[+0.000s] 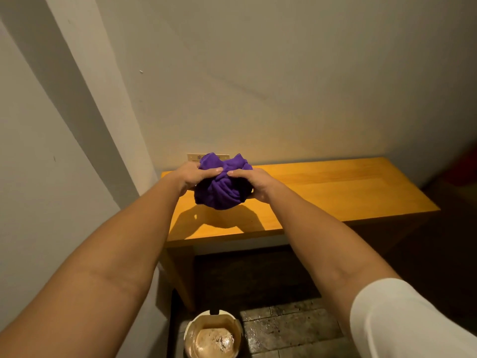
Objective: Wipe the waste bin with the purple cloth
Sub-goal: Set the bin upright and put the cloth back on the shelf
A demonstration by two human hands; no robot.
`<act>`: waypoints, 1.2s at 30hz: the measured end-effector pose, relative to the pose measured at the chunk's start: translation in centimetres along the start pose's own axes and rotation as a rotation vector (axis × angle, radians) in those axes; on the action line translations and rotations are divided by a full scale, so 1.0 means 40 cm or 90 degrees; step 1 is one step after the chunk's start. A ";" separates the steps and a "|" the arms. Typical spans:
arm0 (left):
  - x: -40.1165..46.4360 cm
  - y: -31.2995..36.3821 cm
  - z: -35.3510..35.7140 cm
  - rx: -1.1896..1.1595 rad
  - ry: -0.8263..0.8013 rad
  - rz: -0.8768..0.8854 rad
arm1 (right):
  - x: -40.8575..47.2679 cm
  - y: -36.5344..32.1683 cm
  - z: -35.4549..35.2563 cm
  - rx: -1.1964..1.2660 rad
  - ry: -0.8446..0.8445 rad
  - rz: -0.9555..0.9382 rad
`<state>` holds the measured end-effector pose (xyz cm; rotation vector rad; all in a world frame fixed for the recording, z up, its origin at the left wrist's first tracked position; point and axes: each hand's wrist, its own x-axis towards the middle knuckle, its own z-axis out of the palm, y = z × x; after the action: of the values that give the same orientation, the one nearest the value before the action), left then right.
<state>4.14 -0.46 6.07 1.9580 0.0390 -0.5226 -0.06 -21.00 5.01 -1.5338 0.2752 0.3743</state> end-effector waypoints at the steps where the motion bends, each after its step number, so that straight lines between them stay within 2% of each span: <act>1: -0.007 0.004 -0.001 0.005 -0.010 -0.003 | 0.004 -0.004 -0.003 0.022 -0.010 0.002; 5: -0.027 -0.005 0.018 -0.071 -0.036 -0.025 | 0.014 -0.014 -0.005 0.092 -0.014 0.000; 8: -0.028 -0.031 0.039 -0.228 -0.017 -0.043 | 0.015 -0.010 -0.006 0.124 0.007 0.005; 10: -0.027 -0.049 0.053 -0.318 0.014 -0.066 | 0.021 0.001 -0.009 0.153 0.051 0.014; 14: -0.016 -0.082 0.065 -0.403 0.085 -0.085 | 0.044 0.053 -0.023 0.187 0.206 0.046; 17: -0.003 -0.100 0.066 -0.441 0.118 -0.085 | 0.054 0.088 -0.037 0.210 0.233 0.063; 21: 0.005 -0.094 0.067 -0.500 0.126 -0.075 | 0.060 0.121 -0.042 0.141 0.249 0.112; 25: 0.005 -0.063 0.060 -0.522 0.094 -0.043 | 0.043 0.156 -0.031 -0.058 0.380 0.101; 26: 0.001 -0.055 0.061 -0.532 0.081 -0.039 | 0.037 0.158 -0.022 -0.033 0.350 0.104; 29: -0.011 -0.038 0.076 -0.571 0.037 -0.037 | 0.018 0.149 0.020 0.179 0.055 0.136; 30: -0.015 -0.037 0.083 -0.577 0.028 -0.038 | 0.020 0.146 0.032 0.227 0.002 0.125; 32: -0.022 -0.047 0.092 -0.591 0.010 -0.045 | 0.033 0.144 0.043 0.272 -0.011 0.082; 36: -0.019 -0.099 0.076 -0.585 0.000 -0.076 | 0.057 0.134 0.018 0.279 0.051 0.043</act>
<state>1.38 -1.22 1.91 1.0590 0.3377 -0.4648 -0.18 -20.12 -0.80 -1.1110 0.4418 0.2834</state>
